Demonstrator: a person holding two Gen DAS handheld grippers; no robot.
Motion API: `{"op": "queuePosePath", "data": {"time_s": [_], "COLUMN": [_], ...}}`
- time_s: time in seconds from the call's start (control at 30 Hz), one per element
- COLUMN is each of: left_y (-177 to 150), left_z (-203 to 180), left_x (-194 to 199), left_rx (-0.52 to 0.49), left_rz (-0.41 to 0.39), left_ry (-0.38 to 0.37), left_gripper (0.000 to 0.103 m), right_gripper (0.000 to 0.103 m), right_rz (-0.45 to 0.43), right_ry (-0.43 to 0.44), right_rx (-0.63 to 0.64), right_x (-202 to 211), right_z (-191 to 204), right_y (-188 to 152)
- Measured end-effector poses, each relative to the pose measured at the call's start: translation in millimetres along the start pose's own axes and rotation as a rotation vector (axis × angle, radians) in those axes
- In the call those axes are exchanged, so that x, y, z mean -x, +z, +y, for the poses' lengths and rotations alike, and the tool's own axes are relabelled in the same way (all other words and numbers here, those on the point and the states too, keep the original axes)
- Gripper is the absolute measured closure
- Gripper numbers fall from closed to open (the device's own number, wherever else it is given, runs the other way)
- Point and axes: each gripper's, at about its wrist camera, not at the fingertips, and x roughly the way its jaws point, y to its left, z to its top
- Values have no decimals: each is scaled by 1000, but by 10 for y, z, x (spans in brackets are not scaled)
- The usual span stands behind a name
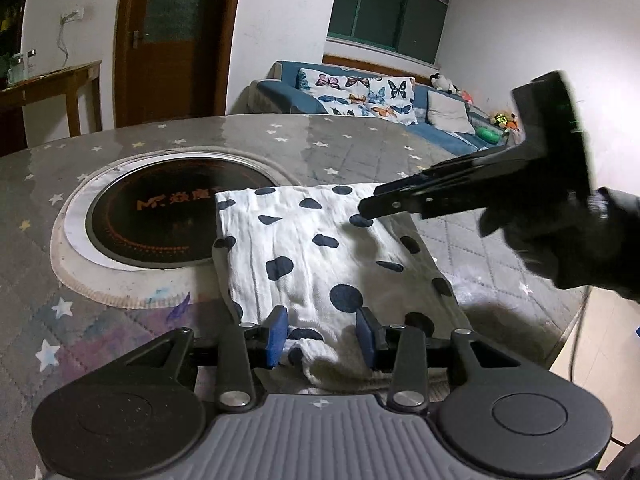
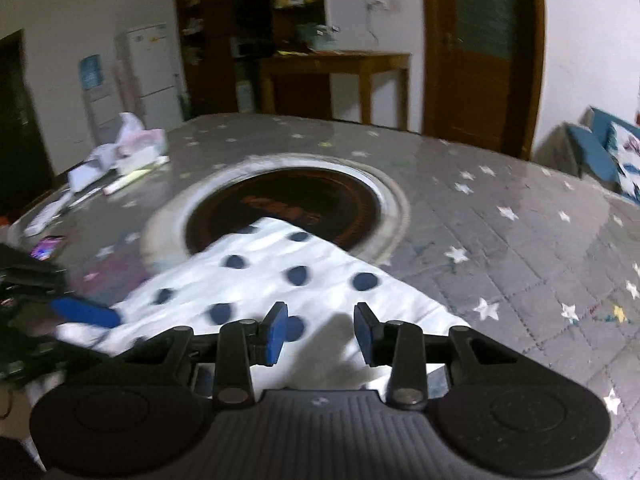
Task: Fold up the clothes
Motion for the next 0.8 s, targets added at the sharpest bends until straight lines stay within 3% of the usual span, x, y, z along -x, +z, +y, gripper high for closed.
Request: {"op": "queuePosePath", "data": {"time_s": [0.13, 0.33, 0.43, 0.8], "left_y": [-31, -27, -33, -138], "left_z": [15, 5, 3, 69], "left_x": [-21, 32, 87, 312], "left_rx": [6, 15, 28, 79], "left_rz": [10, -6, -18, -19], "left_ry": [5, 1, 6, 5], "left_gripper": [61, 55, 47, 34], "right_gripper": [67, 66, 63, 53], "right_rz": [49, 17, 10, 93], "right_ry": [-38, -61, -75, -44], "right_rx": [-15, 6, -3, -14], "right_x": [-183, -140, -187, -508], "right_z": [-105, -178, -274, -384], "right_y": [-95, 67, 181, 191]}}
